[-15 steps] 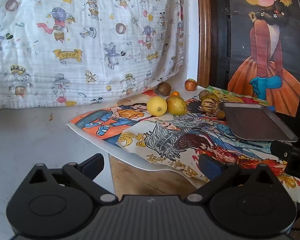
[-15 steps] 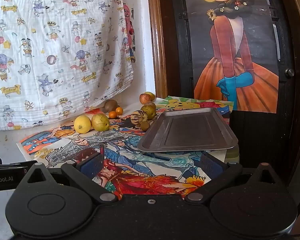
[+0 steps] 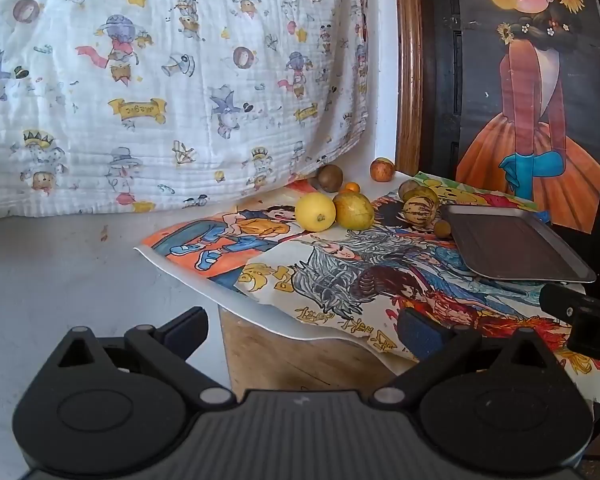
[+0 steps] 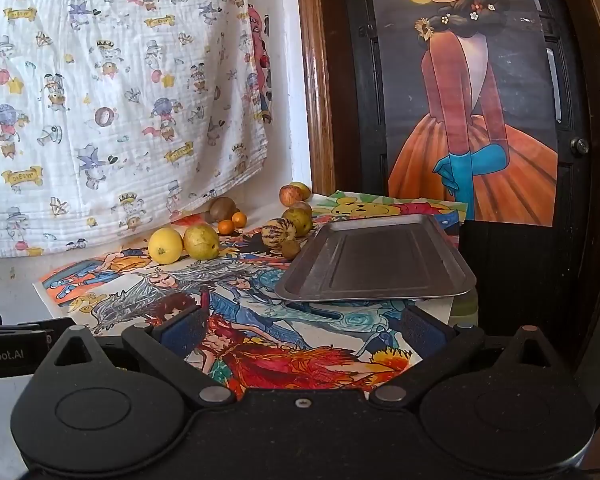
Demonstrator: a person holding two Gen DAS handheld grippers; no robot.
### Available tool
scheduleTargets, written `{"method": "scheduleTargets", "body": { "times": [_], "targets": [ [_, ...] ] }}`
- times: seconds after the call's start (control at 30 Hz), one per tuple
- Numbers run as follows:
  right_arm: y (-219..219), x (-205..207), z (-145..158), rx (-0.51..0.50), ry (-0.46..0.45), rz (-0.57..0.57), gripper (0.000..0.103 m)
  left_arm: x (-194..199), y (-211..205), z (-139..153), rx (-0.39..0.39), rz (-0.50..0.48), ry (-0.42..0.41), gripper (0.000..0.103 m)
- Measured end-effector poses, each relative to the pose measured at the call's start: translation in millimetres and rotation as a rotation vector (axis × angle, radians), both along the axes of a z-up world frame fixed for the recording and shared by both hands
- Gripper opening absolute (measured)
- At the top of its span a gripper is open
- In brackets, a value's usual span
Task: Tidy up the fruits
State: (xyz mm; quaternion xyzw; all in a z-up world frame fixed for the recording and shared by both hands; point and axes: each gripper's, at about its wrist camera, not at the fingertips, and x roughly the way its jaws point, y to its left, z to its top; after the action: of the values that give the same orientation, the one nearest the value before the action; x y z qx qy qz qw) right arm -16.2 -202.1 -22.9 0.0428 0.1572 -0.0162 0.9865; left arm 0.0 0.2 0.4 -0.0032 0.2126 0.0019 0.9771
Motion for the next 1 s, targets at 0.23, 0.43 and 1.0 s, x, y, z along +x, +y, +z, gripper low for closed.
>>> {"method": "scheduleTargets", "body": {
  "times": [0.23, 0.43, 1.0],
  "targets": [
    [0.4, -0.5, 0.1, -0.001, -0.001, 0.0, 0.103, -3.7, 1.5, -0.6, 0.0, 0.0, 0.002, 0.103],
    [0.5, -1.2, 0.3, -0.002, -0.002, 0.001, 0.103, -4.7, 1.8, -2.2, 0.002, 0.0, 0.002, 0.103],
    [0.2, -3.1, 0.7, -0.003, -0.003, 0.001, 0.103, -4.1, 1.5, -1.2, 0.007, 0.002, 0.006, 0.103]
  ]
}}
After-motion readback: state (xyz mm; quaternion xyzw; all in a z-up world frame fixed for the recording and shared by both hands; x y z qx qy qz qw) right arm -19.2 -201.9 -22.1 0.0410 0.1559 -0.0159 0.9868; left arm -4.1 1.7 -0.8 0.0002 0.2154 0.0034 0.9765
